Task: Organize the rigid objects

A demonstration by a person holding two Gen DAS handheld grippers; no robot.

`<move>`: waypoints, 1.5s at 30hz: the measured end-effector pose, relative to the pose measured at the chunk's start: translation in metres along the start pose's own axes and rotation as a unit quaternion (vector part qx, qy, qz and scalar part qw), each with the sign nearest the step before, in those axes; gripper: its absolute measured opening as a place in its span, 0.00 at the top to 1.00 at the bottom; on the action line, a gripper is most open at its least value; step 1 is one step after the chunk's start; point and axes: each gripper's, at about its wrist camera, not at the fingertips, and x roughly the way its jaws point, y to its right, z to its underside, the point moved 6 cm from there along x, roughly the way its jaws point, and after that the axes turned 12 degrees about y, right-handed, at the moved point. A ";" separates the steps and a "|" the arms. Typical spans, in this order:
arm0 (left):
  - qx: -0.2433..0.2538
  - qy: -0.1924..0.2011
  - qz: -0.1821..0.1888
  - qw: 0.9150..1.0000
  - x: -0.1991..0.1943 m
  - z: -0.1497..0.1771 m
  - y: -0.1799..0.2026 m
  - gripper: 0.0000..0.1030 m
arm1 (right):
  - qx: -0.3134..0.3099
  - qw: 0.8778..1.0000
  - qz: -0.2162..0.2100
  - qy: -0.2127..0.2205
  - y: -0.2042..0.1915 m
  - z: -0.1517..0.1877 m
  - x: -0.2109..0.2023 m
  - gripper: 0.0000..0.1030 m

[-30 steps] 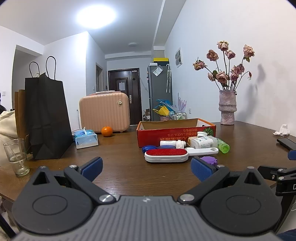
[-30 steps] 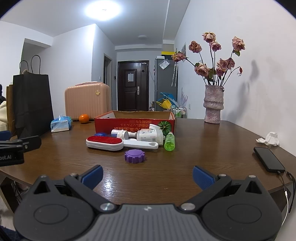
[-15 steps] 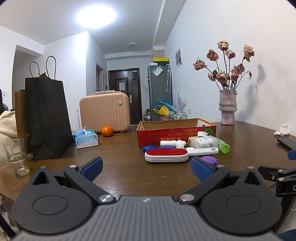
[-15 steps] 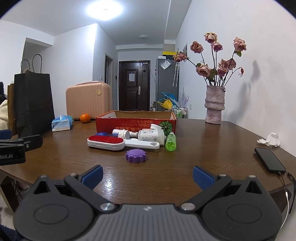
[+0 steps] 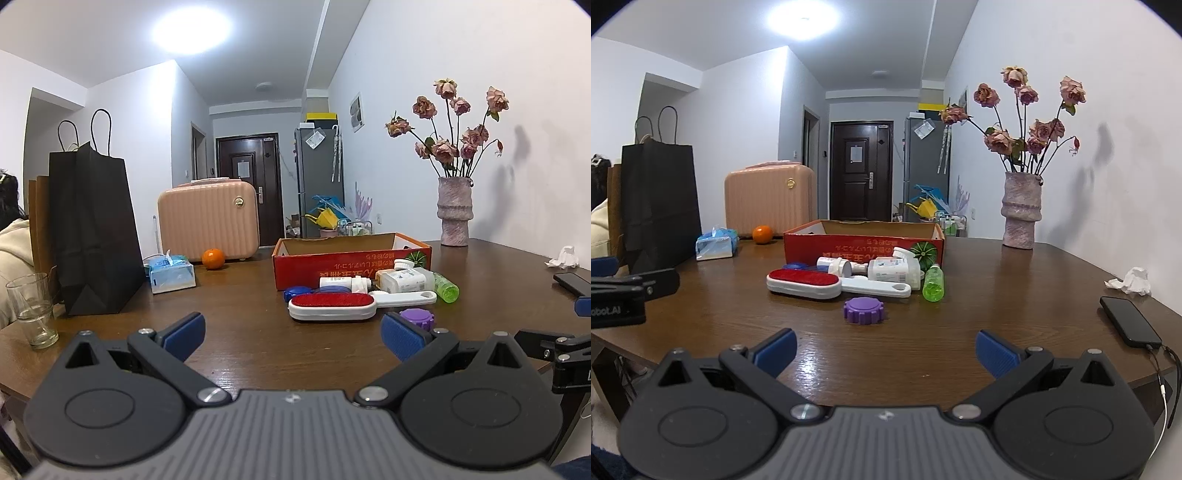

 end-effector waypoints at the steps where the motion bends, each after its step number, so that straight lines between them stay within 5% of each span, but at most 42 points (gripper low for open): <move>1: 0.000 0.000 0.000 1.000 0.001 0.000 0.000 0.00 | 0.000 1.000 0.000 0.002 0.000 0.000 0.000 0.00; 7: 0.002 -0.004 0.003 1.000 0.006 0.004 -0.001 0.00 | -0.010 1.000 -0.006 0.009 -0.004 0.001 0.000 0.00; 11: 0.006 -0.005 -0.010 1.000 0.018 0.009 -0.008 0.00 | -0.008 0.999 -0.036 -0.026 -0.011 0.015 0.010 0.00; 21: -0.008 -0.070 0.005 0.998 0.084 0.028 -0.013 0.00 | 0.078 0.994 -0.059 -0.053 0.012 0.011 0.077 0.00; 26: -0.002 -0.101 0.011 0.995 0.119 0.038 -0.008 0.00 | 0.000 0.995 -0.085 -0.058 -0.004 0.008 0.125 0.00; 33: 0.003 -0.125 0.026 0.992 0.167 0.039 -0.001 0.00 | -0.013 0.986 -0.119 -0.114 -0.016 0.017 0.184 0.20; 39: -0.017 -0.135 0.064 0.989 0.218 0.029 0.020 0.04 | -0.013 0.980 -0.127 -0.150 -0.008 0.027 0.209 0.57; 45: -0.005 -0.134 0.098 0.986 0.267 0.023 0.061 0.25 | -0.010 0.982 -0.101 -0.157 0.020 0.027 0.217 0.56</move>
